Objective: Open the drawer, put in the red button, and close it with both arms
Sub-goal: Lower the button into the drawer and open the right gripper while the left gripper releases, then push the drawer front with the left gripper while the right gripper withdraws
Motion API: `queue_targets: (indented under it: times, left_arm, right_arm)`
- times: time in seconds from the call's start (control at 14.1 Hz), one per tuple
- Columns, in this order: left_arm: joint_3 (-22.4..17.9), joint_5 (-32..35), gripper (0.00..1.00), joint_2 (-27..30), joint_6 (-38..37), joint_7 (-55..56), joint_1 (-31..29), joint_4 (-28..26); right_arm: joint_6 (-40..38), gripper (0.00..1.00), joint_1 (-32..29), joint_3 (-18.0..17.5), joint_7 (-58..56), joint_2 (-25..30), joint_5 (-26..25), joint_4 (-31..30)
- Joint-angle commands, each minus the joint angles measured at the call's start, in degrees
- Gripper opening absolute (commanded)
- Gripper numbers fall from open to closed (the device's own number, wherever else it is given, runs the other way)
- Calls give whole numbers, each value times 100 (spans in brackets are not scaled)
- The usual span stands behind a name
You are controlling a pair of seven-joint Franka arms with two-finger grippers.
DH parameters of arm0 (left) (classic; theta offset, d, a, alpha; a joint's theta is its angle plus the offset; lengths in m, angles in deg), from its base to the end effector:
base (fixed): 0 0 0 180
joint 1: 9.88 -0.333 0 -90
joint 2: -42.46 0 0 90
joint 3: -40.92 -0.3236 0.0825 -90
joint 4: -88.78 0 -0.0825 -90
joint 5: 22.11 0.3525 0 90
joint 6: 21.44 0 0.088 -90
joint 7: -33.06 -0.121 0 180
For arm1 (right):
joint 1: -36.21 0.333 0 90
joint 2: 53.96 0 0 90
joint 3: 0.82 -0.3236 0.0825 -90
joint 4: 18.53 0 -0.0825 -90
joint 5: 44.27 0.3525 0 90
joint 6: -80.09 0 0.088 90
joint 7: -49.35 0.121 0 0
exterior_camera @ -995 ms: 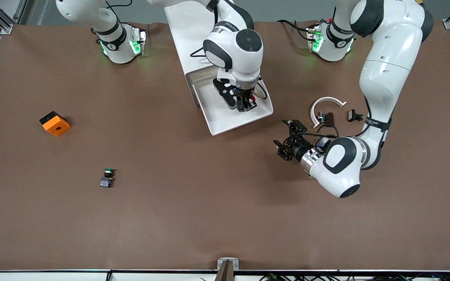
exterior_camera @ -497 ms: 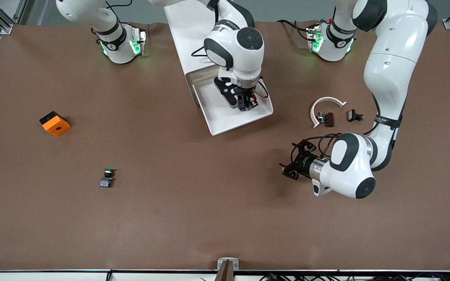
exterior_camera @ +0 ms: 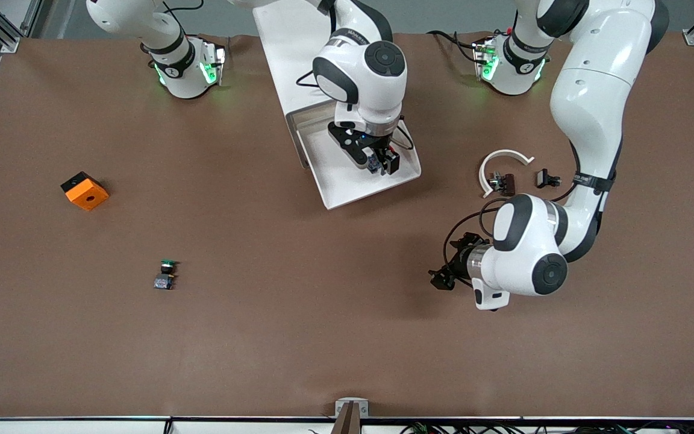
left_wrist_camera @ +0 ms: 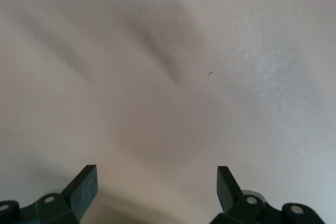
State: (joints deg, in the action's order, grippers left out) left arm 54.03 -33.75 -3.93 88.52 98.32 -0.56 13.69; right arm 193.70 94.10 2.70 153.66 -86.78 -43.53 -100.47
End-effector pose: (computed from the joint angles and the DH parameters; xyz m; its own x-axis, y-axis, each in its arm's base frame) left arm 0.6538 -0.2487 0.2611 0.5740 0.7222 -0.3858 0.7705 -0.6359 -0.0441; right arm 0.3918 0.5617 0.3653 0.6467 -0.7623 0.0256 -0.7627 -0.6466 0.0131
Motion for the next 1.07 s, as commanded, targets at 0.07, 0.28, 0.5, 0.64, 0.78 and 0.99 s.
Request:
queue_targets:
  times: [0.07, 0.28, 0.5, 0.64, 0.78, 0.99]
  left_arm:
    - [-19, 766, 100, -11, 149, -48, 140, -155]
    - [7, 1075, 100, 77, 149, -66, 158, -155]
    - [51, 1294, 100, 121, 149, -66, 324, -164]
    - [51, 1444, 100, 130, 149, -66, 439, -173]
    - [95, 1445, 100, 217, 158, -75, 492, -173]
    - [244, 1515, 100, 305, 158, -101, 545, -243]
  right_arm:
    - [-804, 100, -557, -18, -1147, 512, 40, 142]
    - [-1314, 100, -1066, -18, -2104, 758, 49, 256]
    - [-1771, 100, -1743, -18, -3159, 1039, 40, 257]
    - [-2148, 100, -2165, 9, -3871, 1207, 23, 257]
    - [-2763, 100, -2727, 9, -5028, 1400, 22, 266]
    - [-3151, 100, -3641, 17, -6646, 1637, 22, 266]
